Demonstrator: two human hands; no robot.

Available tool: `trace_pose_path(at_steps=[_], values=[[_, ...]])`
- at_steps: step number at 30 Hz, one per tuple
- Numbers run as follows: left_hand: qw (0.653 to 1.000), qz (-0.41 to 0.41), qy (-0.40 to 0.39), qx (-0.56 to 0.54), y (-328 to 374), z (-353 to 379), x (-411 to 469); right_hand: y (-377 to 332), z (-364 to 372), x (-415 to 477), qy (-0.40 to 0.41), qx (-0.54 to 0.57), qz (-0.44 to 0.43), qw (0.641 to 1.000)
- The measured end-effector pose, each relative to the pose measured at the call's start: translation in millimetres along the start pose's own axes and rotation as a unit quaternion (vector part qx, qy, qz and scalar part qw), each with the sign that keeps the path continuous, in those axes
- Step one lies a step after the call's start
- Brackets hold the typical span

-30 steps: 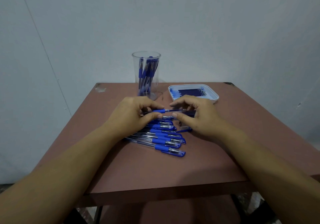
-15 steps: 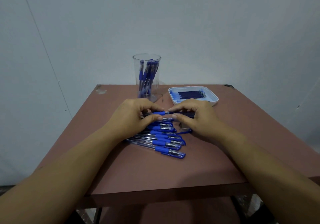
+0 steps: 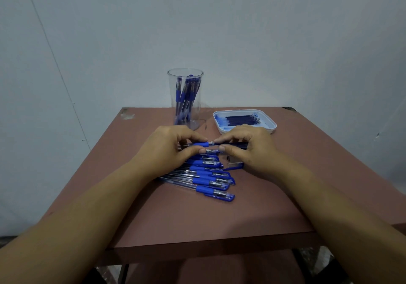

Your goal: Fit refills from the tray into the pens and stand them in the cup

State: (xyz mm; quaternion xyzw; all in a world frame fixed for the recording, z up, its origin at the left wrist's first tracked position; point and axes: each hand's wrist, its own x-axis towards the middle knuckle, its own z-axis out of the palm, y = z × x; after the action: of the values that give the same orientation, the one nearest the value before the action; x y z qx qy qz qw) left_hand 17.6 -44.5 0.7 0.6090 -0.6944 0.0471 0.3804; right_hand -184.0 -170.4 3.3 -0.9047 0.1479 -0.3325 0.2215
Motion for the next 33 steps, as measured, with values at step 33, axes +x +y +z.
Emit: trace_pose_path(at_steps=[33], values=[[0.999, -0.042, 0.008, -0.019, -10, -4, 1, 47, -32, -3, -0.044, -0.055, 0.097, 0.993]])
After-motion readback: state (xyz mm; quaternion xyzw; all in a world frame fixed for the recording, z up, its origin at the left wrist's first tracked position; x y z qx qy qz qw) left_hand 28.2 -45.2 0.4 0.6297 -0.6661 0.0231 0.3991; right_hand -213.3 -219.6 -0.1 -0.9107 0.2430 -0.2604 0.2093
